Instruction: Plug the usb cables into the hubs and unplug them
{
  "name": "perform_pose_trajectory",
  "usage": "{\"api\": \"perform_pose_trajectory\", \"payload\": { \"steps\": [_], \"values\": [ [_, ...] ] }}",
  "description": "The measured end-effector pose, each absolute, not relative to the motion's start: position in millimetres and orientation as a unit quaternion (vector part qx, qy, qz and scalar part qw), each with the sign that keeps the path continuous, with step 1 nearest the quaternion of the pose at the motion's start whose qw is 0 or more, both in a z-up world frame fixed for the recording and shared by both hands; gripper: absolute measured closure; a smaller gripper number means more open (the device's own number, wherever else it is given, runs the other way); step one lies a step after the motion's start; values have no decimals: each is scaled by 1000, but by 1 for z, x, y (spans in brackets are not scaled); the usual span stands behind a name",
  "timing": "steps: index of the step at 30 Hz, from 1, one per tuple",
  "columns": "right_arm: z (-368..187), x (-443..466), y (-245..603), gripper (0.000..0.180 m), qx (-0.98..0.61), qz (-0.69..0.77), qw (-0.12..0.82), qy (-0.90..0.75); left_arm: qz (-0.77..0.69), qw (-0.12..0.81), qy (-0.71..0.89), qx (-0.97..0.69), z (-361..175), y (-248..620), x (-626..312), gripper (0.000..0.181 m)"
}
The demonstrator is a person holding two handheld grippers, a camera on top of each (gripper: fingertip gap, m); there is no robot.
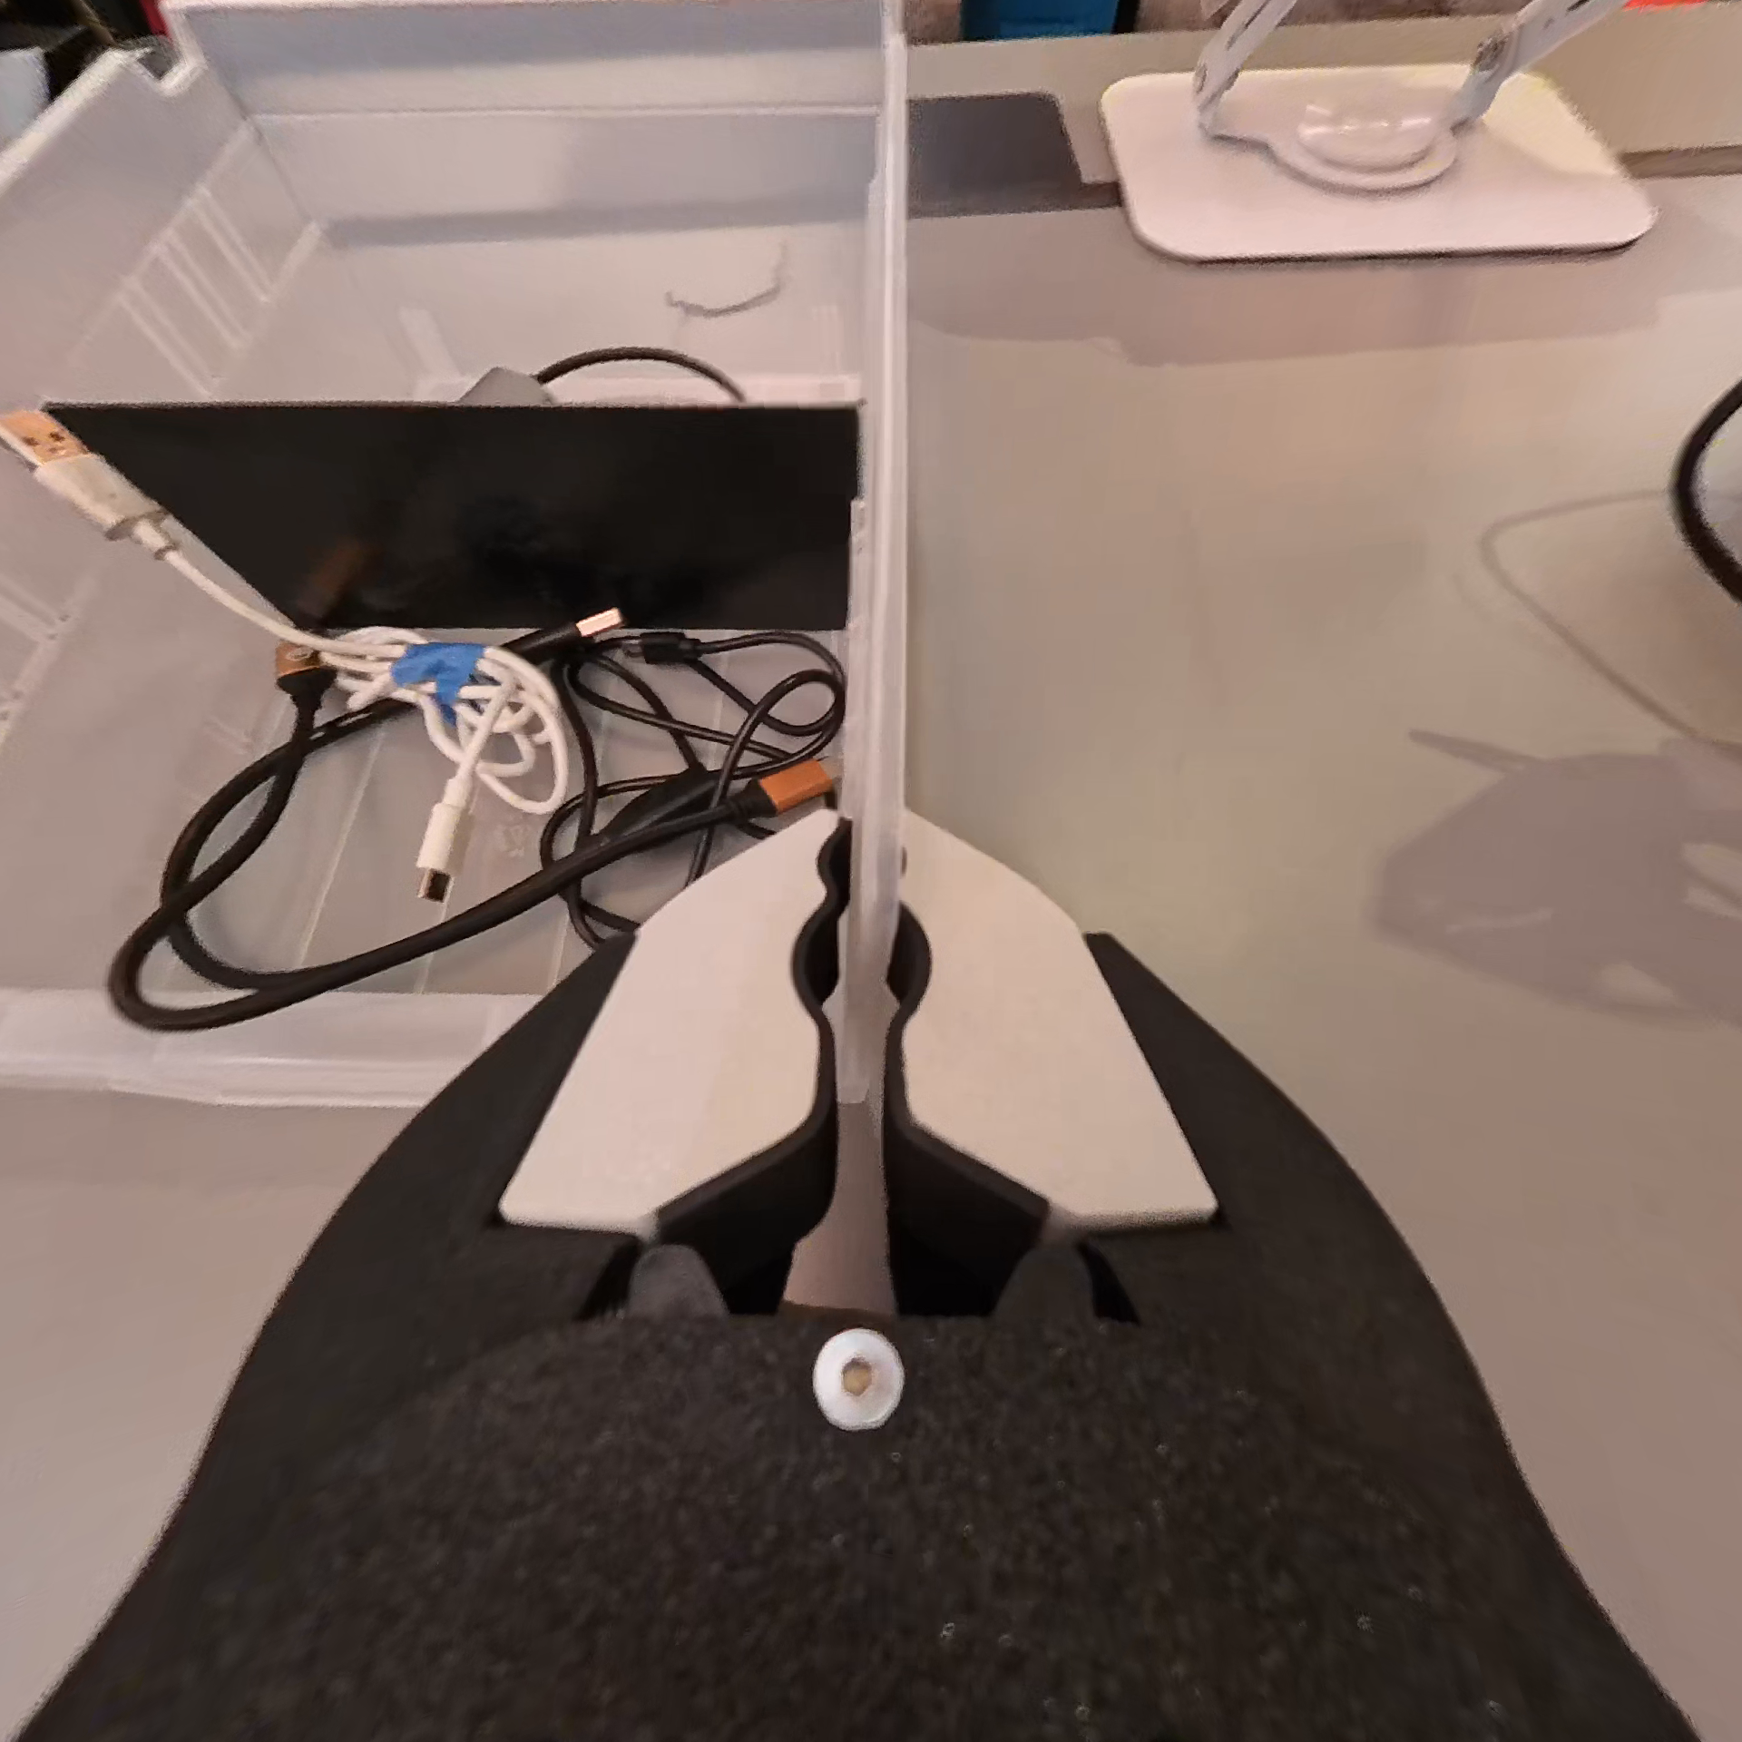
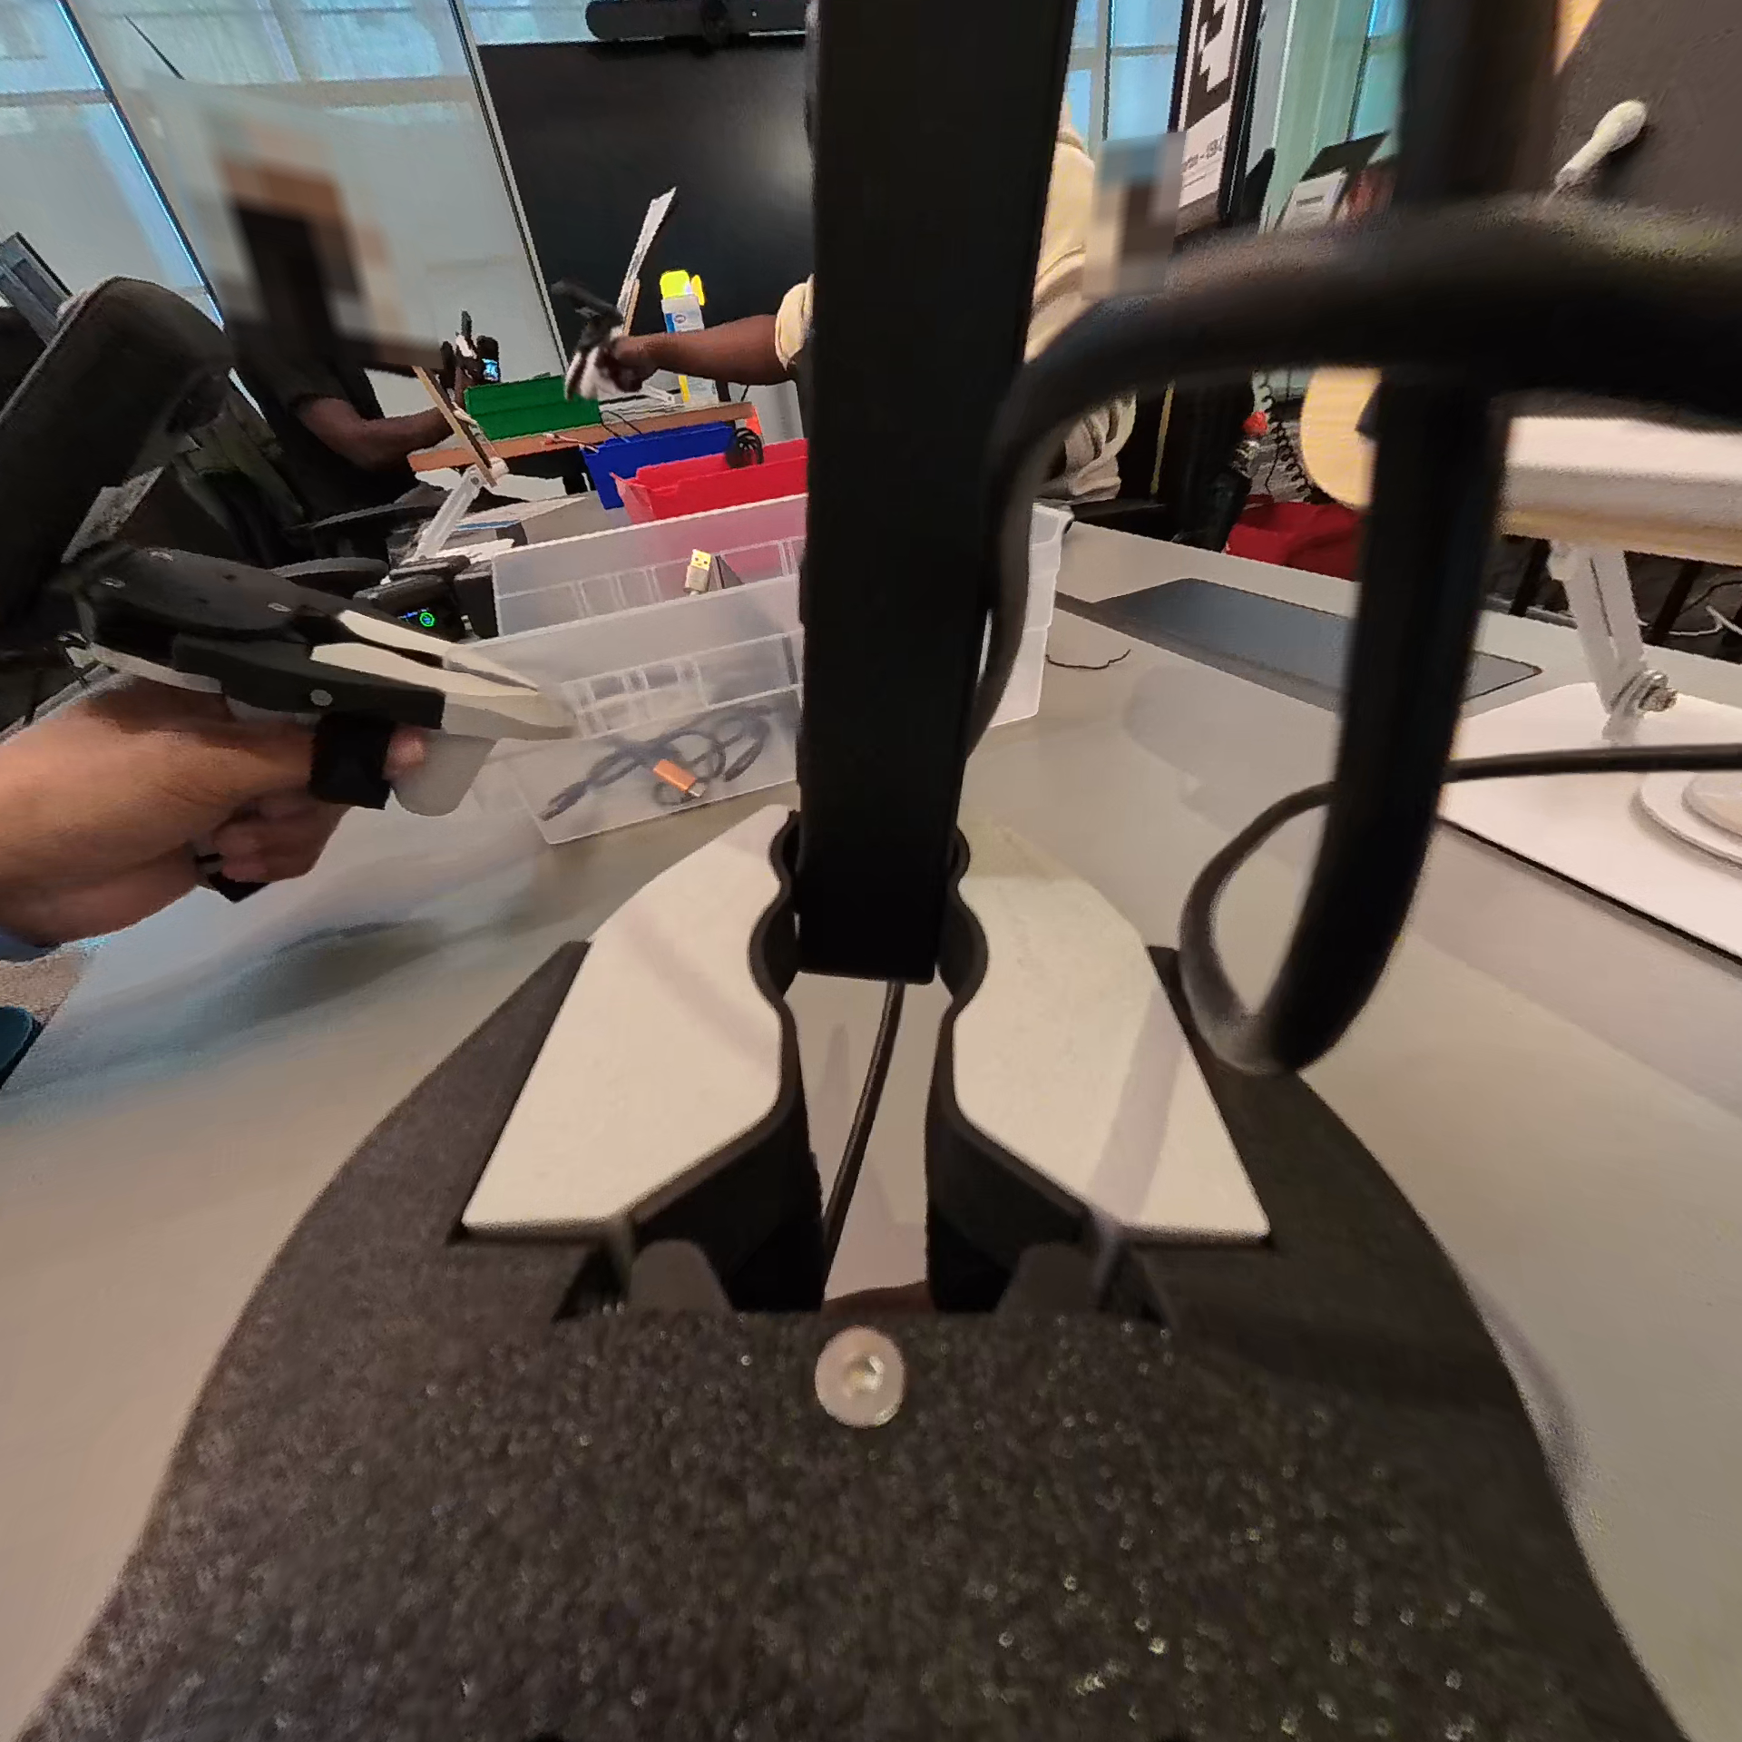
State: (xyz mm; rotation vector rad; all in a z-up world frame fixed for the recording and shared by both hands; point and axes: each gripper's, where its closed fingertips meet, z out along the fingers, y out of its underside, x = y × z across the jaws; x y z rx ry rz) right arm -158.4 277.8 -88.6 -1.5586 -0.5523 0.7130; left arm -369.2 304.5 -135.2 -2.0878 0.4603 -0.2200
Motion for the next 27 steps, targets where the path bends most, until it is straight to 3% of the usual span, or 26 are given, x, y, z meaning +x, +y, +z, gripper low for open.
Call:
{"api": "perform_pose_trajectory", "payload": {
  "steps": [5, 9, 12, 19, 23, 27],
  "values": [
    [-88, -156, 278, 155, -677, 315, 623, -233, -231, 483, 141, -833, -114, 291, -377, 147],
    [-87, -154, 279, 154, -677, 321, 623, -224, -343, 521, 91, -776, -71, 294, -410, 146],
    [-88, -154, 280, 154, -680, 323, 620, -223, -370, 465, 94, -799, -69, 306, -430, 137],
    [-89, -155, 280, 154, -681, 322, 617, -227, -123, 356, 100, -921, -119, 388, -465, 139],
    [-89, -154, 280, 154, -681, 326, 616, -224, -85, 259, 101, -957, -168, 402, -448, 129],
    [-89, -154, 280, 154, -682, 331, 613, -221, -31, 265, 111, -957, -175, 400, -448, 151]
  ]
}}
